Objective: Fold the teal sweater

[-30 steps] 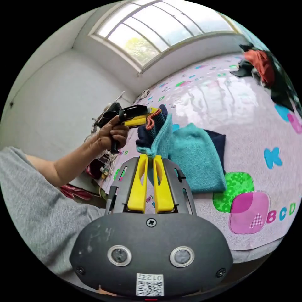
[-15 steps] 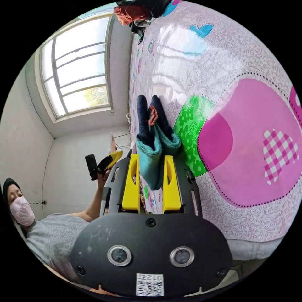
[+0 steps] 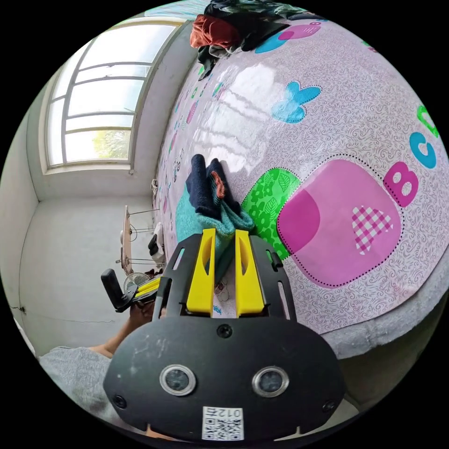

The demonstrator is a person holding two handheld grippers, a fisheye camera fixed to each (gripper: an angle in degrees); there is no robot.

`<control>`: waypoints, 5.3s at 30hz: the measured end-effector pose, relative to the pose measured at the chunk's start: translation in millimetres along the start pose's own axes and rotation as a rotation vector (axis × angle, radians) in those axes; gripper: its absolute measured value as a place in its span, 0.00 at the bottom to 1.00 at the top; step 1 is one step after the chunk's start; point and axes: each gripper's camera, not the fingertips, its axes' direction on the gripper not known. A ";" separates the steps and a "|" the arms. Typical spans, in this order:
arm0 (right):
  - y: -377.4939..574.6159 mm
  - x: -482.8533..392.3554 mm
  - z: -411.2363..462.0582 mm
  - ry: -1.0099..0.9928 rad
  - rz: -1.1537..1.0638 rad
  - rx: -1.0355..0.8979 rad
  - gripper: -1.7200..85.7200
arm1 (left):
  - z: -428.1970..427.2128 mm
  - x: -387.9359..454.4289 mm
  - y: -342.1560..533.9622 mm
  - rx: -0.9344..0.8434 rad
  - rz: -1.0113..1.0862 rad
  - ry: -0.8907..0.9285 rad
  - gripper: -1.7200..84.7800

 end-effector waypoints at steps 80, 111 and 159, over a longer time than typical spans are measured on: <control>243.8 28.9 183.4 -0.218 -0.069 -0.220 0.19 | 45.4 -80.3 -106.6 -0.057 -0.084 0.044 0.02; 315.4 -69.3 98.5 -0.050 -0.226 -0.136 0.09 | -54.5 -59.5 -187.8 -0.202 -0.142 0.332 0.17; 42.4 281.7 -65.4 -0.044 -0.221 -0.449 0.17 | 73.0 -347.5 -49.2 0.032 -0.490 0.699 0.17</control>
